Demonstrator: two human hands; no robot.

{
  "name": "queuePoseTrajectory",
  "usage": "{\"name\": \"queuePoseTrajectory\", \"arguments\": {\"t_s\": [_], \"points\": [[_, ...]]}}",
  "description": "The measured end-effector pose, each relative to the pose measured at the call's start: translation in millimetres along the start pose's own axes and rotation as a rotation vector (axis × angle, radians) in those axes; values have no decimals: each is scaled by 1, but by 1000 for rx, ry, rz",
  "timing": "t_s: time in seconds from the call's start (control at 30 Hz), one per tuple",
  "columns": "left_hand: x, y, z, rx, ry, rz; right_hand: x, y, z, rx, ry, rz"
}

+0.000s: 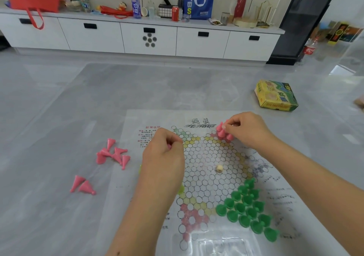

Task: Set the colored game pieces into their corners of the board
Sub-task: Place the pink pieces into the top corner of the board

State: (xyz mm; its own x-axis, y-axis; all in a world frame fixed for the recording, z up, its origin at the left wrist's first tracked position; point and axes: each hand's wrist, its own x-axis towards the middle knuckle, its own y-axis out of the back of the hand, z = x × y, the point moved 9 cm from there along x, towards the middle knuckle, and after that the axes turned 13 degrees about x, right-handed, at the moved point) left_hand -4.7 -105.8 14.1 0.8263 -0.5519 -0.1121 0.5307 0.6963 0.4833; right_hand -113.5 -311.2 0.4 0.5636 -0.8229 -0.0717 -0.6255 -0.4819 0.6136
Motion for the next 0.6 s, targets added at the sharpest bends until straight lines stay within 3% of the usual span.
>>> {"name": "queuePoseTrajectory", "arguments": {"t_s": [0.2, 0.4, 0.5, 0.6], "points": [[3, -8, -10, -143, 93, -64, -28, 20, -47, 181, 114, 78], [0, -27, -17, -1031, 388, -288, -88, -46, -116, 10, 503, -381], [1, -25, -21, -1091, 398, -315, -101, -68, -126, -111, 673, -436], [2, -20, -21, -1090, 385, -338, -96, -75, -124, -165, 695, -396]]}}
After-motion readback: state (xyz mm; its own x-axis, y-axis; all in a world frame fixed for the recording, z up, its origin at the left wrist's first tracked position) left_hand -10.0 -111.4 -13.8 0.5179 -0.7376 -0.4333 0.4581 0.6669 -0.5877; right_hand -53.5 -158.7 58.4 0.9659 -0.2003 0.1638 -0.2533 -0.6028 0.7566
